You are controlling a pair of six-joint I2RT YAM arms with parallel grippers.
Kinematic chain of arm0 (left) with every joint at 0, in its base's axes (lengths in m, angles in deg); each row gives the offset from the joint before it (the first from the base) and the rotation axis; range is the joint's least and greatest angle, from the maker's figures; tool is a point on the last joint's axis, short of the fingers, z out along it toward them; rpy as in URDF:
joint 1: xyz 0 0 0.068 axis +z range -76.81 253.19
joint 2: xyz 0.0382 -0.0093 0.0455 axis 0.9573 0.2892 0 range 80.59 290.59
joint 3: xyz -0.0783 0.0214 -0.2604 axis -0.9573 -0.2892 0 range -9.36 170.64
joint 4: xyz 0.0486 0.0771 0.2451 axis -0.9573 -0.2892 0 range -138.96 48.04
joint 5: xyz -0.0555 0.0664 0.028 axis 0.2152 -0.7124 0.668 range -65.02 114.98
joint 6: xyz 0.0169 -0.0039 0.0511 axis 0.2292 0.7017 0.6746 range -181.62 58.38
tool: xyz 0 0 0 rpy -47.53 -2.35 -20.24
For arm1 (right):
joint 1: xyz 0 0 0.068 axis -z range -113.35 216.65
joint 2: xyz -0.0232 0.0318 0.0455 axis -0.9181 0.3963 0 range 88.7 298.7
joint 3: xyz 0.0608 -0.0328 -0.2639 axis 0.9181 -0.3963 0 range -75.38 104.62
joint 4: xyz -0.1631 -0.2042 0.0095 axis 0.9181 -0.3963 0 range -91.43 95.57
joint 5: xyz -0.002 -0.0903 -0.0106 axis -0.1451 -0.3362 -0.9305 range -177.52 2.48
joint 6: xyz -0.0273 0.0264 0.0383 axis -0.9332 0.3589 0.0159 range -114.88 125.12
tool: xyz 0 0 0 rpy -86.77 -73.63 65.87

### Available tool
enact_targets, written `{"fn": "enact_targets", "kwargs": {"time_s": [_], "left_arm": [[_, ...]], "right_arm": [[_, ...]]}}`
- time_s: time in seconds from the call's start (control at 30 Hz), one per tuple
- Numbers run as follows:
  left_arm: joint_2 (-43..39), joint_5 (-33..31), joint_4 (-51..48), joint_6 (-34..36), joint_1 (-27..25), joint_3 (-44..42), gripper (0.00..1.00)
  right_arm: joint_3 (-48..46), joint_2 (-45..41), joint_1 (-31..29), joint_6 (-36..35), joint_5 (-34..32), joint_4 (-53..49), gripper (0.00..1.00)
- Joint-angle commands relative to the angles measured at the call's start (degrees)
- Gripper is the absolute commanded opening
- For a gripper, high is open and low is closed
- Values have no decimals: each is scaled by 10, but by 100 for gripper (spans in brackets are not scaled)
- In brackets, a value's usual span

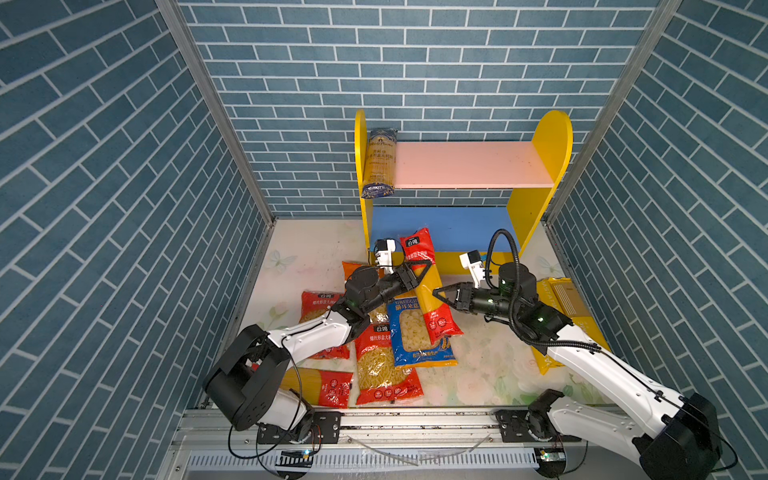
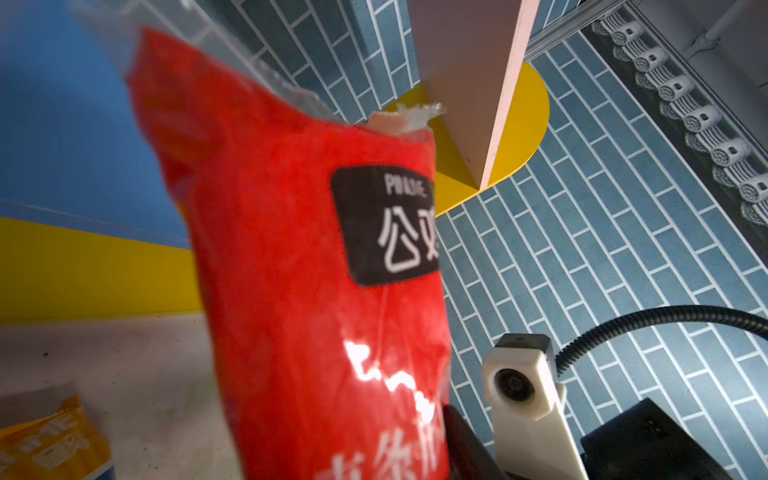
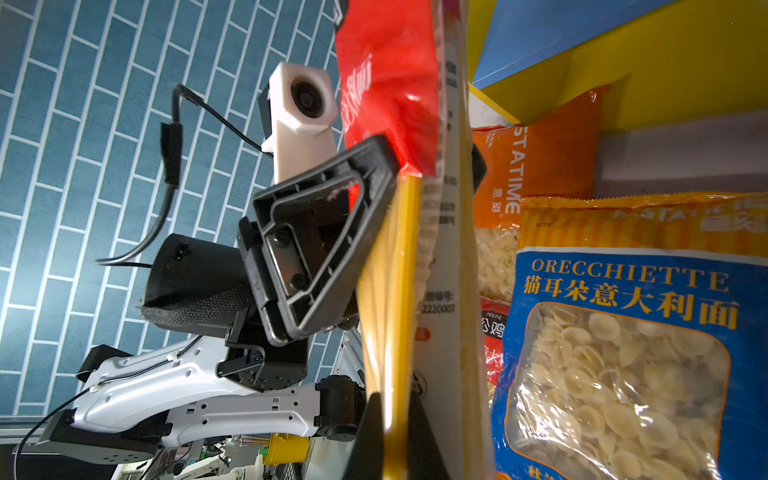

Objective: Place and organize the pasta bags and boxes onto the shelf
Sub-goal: 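Grasp the pack's red top end with the left gripper while the right holds it, then lift the spaghetti pack up to the pink top shelf with both grippers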

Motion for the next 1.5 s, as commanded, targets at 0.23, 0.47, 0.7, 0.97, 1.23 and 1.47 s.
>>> {"fn": "enact_targets", "kwargs": {"time_s": [0.23, 0.47, 0.7, 0.97, 1.23, 1.47], "left_arm": [[-63, 6, -22, 43, -3, 35, 27], [-83, 2, -43, 43, -3, 61, 26], [-110, -7, -93, 73, -3, 97, 25], [-105, -5, -122, 100, -3, 150, 24], [-101, 4, -180, 144, -3, 214, 34], [-102, -12, -227, 169, 4, 252, 59]], "right_arm": [[40, -6, 0, -20, 27, 50, 38], [31, -4, -8, -77, 15, -11, 56], [34, 4, -25, -104, 19, -28, 59], [49, 4, -32, -96, 23, -5, 50], [94, -11, -33, -97, 9, 6, 23], [152, 7, -32, -109, -1, 15, 12]]}}
